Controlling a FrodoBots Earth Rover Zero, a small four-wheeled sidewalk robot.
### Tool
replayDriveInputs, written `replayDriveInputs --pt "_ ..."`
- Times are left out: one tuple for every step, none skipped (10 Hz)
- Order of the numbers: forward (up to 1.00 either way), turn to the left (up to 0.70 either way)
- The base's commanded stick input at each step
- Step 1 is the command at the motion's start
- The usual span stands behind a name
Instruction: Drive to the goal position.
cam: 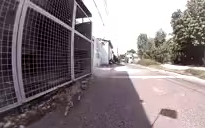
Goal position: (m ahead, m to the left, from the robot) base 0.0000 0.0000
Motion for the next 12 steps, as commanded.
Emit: replayDriveInputs --pt "0.46 0.0" --pt "0.61 0.0" --pt "0.77 0.0" --pt "0.49 0.0" --pt "0.0 0.0" --pt "0.0 0.0" --pt "0.0 0.0" --pt "0.0 0.0" --pt "0.0 0.0" --pt "0.0 0.0" --pt "0.0 0.0" --pt "0.0 0.0"
